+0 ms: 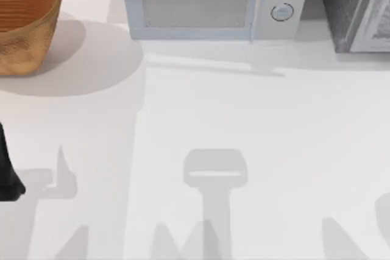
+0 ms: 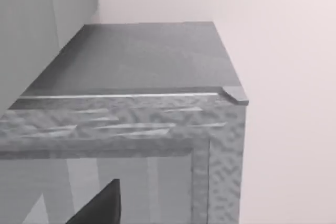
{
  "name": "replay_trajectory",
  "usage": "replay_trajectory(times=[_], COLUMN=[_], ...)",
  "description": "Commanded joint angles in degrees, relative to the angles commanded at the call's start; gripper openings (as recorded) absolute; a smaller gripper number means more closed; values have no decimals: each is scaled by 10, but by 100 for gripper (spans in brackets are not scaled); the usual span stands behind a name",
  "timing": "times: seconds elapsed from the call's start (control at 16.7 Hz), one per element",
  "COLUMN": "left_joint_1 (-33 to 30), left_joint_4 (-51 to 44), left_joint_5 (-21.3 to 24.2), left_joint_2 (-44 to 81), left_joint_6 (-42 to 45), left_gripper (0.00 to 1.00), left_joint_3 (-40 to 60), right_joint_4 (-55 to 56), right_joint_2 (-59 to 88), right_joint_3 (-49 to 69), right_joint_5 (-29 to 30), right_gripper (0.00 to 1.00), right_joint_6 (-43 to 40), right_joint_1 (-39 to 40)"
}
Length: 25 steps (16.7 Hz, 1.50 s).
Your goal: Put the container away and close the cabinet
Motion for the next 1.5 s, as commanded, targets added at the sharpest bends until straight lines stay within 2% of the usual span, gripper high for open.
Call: replay_trajectory(times=[0.18,0.54,0.78,0.9,1.08,1.5], left_joint_1=[0,0,0,0,0,0], left_joint_4=[0,0,0,0,0,0], left_joint_5=[0,0,0,0,0,0], left_joint_2=[0,0,0,0,0,0], left_joint_6=[0,0,0,0,0,0], left_gripper=[100,100,100,100,100,100], left_joint_3=[0,0,0,0,0,0], right_joint_4=[-53,-56,-57,-60,-66,-83], right_joint_2=[-15,-15,-11,-10,-8,-13], right_joint_3=[51,57,71,75,80,73], right_joint_5=[2,2,50,103,216,545], right_gripper=[100,100,100,100,100,100], right_joint_6=[0,0,-2,-2,-3,2], right_joint_1=[4,2,54,110,224,540])
